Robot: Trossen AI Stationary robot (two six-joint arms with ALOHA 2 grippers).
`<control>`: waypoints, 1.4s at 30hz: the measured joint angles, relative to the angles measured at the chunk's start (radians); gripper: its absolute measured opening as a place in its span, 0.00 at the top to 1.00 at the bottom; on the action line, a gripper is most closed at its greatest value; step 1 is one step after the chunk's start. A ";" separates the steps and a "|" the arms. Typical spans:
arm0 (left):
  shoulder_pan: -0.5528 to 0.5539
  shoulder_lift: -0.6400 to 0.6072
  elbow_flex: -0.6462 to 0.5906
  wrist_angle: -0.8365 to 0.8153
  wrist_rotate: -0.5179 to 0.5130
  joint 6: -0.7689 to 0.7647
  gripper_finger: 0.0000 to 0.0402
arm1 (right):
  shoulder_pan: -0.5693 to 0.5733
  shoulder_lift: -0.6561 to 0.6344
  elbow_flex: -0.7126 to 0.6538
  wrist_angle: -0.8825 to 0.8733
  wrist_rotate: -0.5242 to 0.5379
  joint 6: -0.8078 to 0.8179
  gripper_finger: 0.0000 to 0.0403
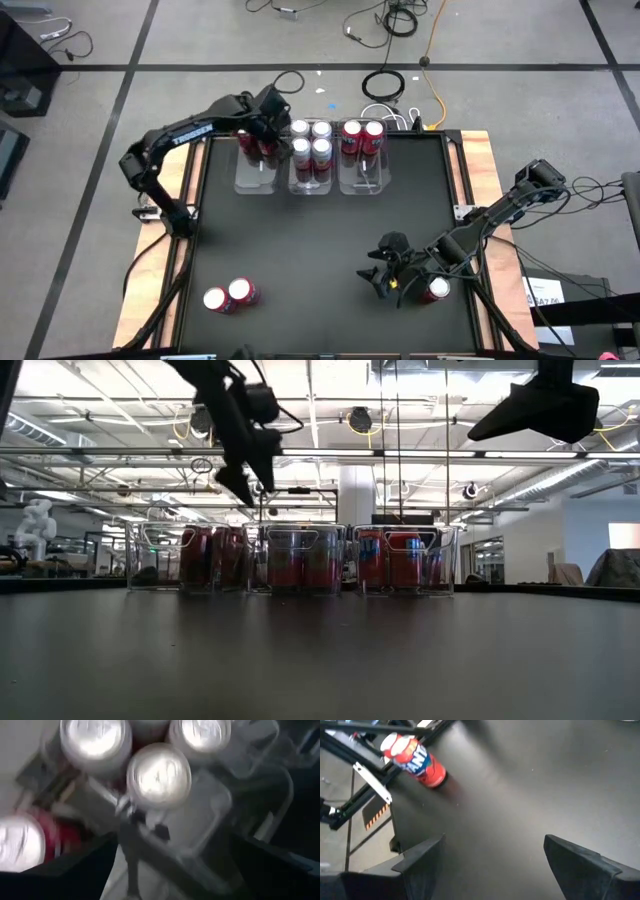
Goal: Sort soda cans
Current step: Move the right orange soda can to the center of the table
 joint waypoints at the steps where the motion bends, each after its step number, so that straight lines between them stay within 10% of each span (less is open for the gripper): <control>1: -0.010 -0.016 0.006 -0.033 0.000 -0.016 0.02 | 0.000 0.000 0.000 0.000 -0.009 -0.007 0.18; 18: -0.470 -0.346 0.009 -0.106 -0.173 -0.553 0.02 | 0.032 0.000 0.000 0.000 -0.050 -0.029 0.18; 30: -0.920 -0.341 0.009 -0.107 -0.525 -0.910 0.02 | 0.075 0.000 0.000 0.000 -0.051 -0.053 0.18; 42: -1.025 -0.340 0.009 -0.125 -0.498 -0.833 0.02 | 0.075 0.000 0.000 0.001 -0.075 -0.053 0.18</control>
